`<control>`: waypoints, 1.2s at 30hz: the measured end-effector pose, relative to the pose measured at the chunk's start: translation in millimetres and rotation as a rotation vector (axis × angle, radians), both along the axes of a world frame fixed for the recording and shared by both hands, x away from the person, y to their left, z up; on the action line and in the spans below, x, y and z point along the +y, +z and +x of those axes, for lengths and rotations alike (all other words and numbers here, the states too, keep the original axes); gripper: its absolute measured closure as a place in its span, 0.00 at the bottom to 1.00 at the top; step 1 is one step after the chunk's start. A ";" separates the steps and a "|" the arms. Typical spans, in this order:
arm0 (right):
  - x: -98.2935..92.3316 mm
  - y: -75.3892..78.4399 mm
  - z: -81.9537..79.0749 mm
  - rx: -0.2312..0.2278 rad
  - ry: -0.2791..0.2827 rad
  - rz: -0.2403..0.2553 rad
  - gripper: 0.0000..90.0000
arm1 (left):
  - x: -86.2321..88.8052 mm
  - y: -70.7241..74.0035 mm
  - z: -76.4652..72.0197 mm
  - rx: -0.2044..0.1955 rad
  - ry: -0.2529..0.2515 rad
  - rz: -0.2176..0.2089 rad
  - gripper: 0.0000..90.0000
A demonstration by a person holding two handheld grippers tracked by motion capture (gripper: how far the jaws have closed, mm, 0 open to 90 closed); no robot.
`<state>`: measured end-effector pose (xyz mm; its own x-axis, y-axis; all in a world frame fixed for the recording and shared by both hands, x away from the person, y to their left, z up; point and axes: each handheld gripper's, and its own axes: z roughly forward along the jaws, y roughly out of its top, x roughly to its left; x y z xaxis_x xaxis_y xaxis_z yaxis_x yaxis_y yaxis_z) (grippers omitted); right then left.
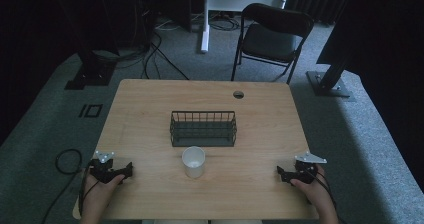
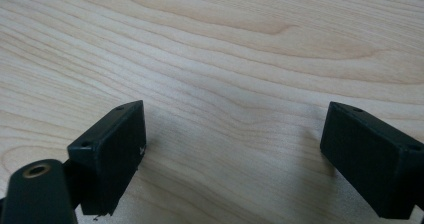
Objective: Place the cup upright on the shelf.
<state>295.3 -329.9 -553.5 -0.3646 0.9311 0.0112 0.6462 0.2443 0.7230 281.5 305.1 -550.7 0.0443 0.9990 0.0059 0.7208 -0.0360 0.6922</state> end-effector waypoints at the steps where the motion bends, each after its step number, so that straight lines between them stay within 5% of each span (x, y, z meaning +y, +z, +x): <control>1: 0.0 0.0 0.0 0.000 0.000 0.000 0.12 | 0.0 0.0 0.0 0.000 0.000 0.000 0.03; 23: -0.6 0.1 0.1 0.000 0.008 0.001 0.12 | 0.0 0.0 0.0 0.000 0.000 0.000 0.03; 36: 0.4 2.6 -0.6 -0.029 0.060 0.021 0.14 | 0.0 0.0 0.1 -0.001 0.001 -0.001 0.03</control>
